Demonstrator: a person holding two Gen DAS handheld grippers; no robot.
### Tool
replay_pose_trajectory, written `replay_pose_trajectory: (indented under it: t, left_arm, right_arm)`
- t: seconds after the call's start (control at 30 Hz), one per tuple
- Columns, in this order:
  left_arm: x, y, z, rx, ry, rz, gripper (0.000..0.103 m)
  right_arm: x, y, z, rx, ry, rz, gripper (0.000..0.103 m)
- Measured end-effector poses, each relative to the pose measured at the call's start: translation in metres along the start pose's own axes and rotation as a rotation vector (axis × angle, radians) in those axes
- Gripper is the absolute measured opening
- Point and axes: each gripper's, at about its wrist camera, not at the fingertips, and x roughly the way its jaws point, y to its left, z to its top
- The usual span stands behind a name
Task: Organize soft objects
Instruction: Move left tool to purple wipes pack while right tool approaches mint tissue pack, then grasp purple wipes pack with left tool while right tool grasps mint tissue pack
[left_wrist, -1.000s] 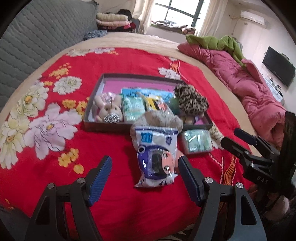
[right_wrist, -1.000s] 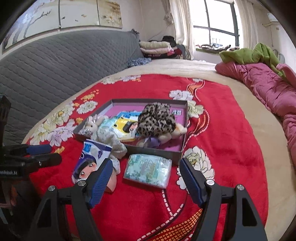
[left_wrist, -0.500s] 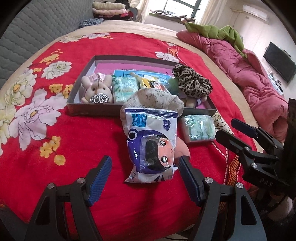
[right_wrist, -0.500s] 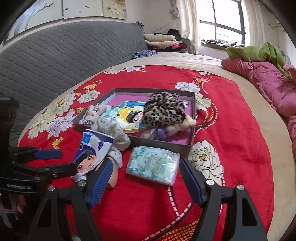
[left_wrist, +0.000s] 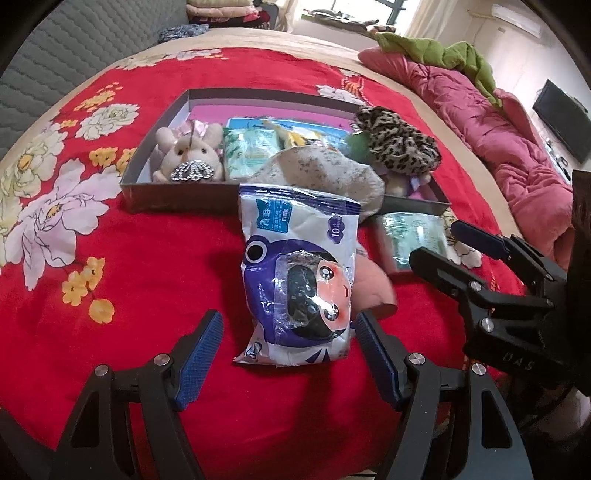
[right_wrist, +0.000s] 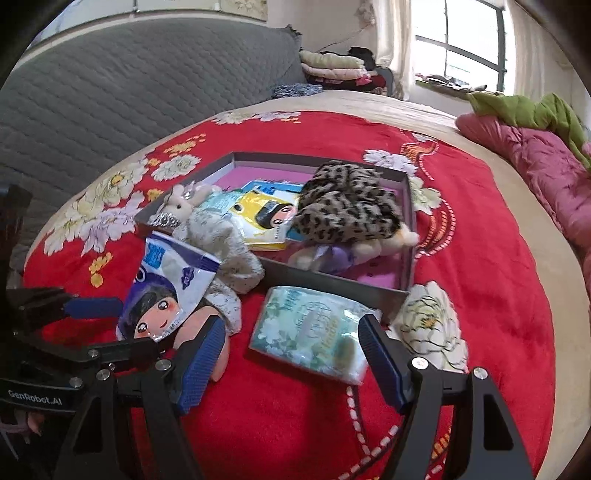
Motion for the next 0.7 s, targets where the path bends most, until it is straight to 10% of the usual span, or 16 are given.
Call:
replay_pose_trajectory:
  t: [0.7]
  left_arm:
    - [0.029,0.005,0.009,0.0,0.007,0.057,0.075]
  right_arm:
    - [0.04,-0.003,0.001,-0.028,0.064,-0.164,0.073]
